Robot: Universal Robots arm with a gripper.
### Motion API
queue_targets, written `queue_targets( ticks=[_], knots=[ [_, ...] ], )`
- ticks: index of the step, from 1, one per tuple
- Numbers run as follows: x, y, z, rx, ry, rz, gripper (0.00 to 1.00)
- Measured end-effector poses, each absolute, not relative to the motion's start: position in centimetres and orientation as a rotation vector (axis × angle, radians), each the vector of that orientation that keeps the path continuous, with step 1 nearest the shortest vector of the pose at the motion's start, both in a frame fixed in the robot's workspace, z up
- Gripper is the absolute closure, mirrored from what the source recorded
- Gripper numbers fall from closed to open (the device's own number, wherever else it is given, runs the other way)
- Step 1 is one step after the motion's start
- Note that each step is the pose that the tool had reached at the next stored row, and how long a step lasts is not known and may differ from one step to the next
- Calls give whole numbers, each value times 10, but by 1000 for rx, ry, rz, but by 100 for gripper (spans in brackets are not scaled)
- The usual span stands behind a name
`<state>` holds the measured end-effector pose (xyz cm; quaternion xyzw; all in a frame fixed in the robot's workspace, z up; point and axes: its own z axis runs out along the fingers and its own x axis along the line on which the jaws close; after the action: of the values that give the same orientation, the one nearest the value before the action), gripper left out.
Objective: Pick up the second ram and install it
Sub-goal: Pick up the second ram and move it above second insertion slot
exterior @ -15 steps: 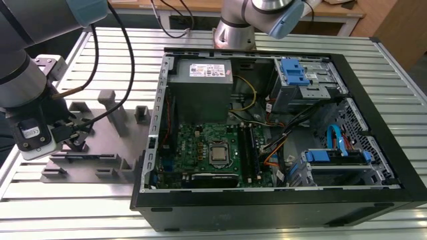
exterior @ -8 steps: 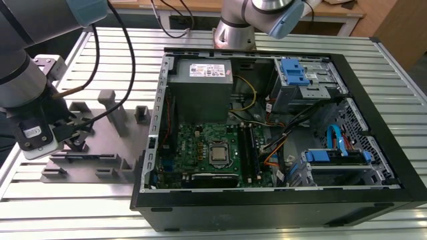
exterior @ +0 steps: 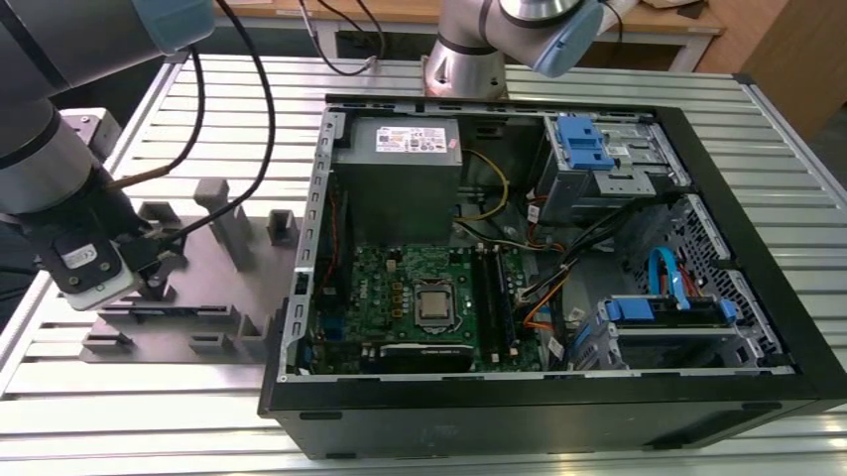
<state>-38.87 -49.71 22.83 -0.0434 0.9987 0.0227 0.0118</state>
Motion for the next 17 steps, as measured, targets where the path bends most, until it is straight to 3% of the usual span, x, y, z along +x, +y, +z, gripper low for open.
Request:
queue_targets(
  ticks=[17],
  knots=[
    [-389,-497,228,-478,3086,74,93]
  ],
)
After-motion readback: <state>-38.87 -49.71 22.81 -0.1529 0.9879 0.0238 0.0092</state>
